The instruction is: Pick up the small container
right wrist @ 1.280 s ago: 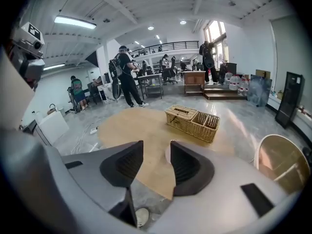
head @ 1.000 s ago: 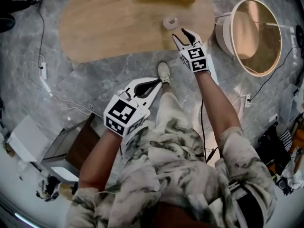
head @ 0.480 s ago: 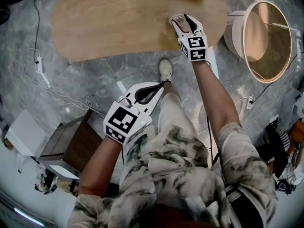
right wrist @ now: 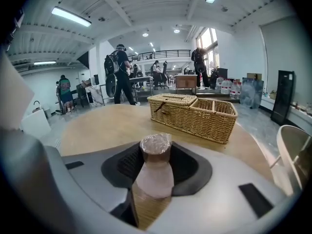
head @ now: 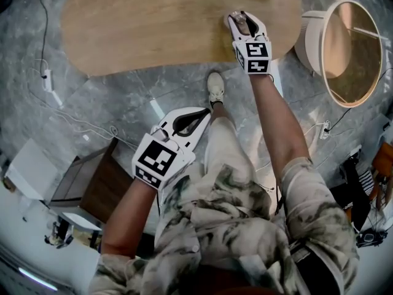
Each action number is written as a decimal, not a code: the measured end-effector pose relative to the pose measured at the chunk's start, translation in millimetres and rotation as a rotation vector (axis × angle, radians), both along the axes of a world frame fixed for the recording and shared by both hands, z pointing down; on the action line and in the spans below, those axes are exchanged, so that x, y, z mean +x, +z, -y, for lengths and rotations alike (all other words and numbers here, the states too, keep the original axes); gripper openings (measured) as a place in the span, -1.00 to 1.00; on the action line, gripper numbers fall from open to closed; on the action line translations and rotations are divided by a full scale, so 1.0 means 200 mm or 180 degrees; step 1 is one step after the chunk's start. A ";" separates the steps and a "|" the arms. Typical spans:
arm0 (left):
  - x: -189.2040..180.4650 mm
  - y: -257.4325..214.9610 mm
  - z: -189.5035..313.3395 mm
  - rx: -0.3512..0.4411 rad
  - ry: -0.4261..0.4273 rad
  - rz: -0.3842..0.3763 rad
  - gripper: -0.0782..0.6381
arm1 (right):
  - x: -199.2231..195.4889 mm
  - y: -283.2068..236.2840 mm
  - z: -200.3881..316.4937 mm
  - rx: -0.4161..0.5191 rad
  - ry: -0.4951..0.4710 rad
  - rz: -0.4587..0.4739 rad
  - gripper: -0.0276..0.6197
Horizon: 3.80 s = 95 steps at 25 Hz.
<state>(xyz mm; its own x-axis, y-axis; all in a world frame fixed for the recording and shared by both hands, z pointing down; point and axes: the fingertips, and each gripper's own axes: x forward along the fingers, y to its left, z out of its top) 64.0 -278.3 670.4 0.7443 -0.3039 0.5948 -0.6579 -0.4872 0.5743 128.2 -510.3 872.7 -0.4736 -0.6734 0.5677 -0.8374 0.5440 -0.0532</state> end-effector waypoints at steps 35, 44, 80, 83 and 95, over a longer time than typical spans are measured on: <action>-0.29 -0.40 -0.15 0.0286 -0.0271 -0.0116 -0.72 | -0.19 -0.69 -0.08 -0.0020 -0.0374 -0.0111 -0.45; -0.34 -0.68 -0.34 0.0434 -0.0243 -0.0230 -0.72 | -0.28 -1.15 -0.27 -0.0061 -0.0485 -0.0070 -0.45; -0.53 -1.42 -1.19 0.0912 0.0072 -0.0302 -0.72 | -0.48 -2.67 -1.51 0.0184 -0.0941 0.0068 -0.45; -0.54 -1.45 -1.27 0.0946 0.0071 -0.0304 -0.72 | -0.48 -2.73 -1.62 0.0205 -0.0952 0.0068 -0.45; -0.55 -1.53 -1.43 0.1029 0.0117 -0.0290 -0.72 | -0.45 -2.87 -1.84 0.0255 -0.0921 0.0085 -0.45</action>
